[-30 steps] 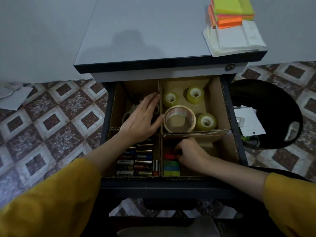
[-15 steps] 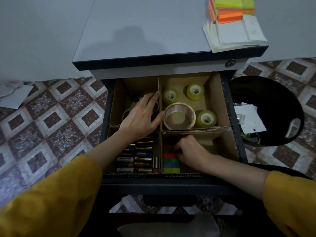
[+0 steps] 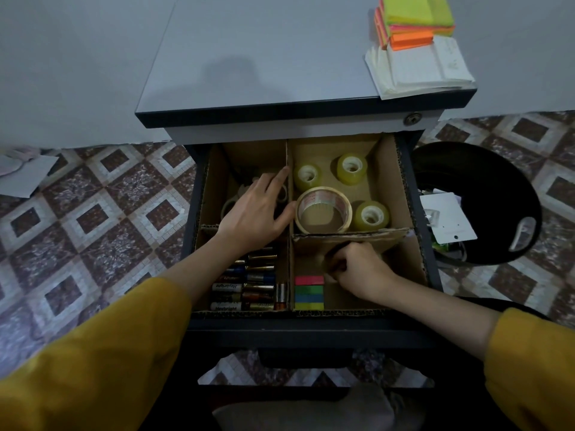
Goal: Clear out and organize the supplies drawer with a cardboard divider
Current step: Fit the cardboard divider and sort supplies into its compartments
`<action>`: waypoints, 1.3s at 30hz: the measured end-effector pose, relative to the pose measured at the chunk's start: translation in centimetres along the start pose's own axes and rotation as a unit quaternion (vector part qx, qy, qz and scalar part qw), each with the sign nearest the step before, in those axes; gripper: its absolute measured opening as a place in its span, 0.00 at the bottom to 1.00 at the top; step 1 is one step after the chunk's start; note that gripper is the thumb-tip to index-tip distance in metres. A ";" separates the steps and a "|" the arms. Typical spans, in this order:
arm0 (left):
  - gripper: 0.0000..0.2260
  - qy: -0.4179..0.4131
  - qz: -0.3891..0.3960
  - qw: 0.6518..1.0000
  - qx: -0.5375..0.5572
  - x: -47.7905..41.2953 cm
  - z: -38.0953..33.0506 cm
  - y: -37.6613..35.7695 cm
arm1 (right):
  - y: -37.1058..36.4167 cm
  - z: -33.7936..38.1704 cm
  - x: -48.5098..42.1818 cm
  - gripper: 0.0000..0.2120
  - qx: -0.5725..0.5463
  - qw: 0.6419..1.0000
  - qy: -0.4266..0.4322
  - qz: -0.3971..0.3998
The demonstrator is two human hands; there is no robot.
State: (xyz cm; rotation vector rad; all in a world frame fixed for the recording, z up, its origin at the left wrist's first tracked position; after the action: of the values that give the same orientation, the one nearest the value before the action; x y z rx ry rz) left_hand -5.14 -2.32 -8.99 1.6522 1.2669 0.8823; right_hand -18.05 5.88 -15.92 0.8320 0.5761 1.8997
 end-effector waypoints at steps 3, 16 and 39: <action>0.28 0.000 -0.003 1.000 0.000 0.0 0.0 0.0 | -0.5 -0.9 0.1 0.07 -0.073 0.996 -0.060 0.011; 0.27 -0.011 -0.011 1.000 0.002 -0.1 -0.1 0.0 | -2.5 -2.1 0.1 0.07 -0.162 0.977 -0.127 0.048; 0.28 -0.003 -0.008 1.000 -0.001 -0.2 0.1 -0.1 | -1.2 1.0 -0.9 0.07 0.049 0.997 0.048 0.047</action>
State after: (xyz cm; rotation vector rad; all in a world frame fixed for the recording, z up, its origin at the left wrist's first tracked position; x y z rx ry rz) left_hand -5.16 -2.55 -9.17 1.6406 1.2736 0.8673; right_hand -16.32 5.64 -16.43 0.8456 0.7041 2.0200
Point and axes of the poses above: each hand's wrist, its own x-axis away from the middle knuckle, its own y-axis out of the back of the hand, z = x × y, the point moved 9 cm from there along -x, towards the middle knuckle, and after that the axes turned 14 degrees about y, right-handed, at the moved point
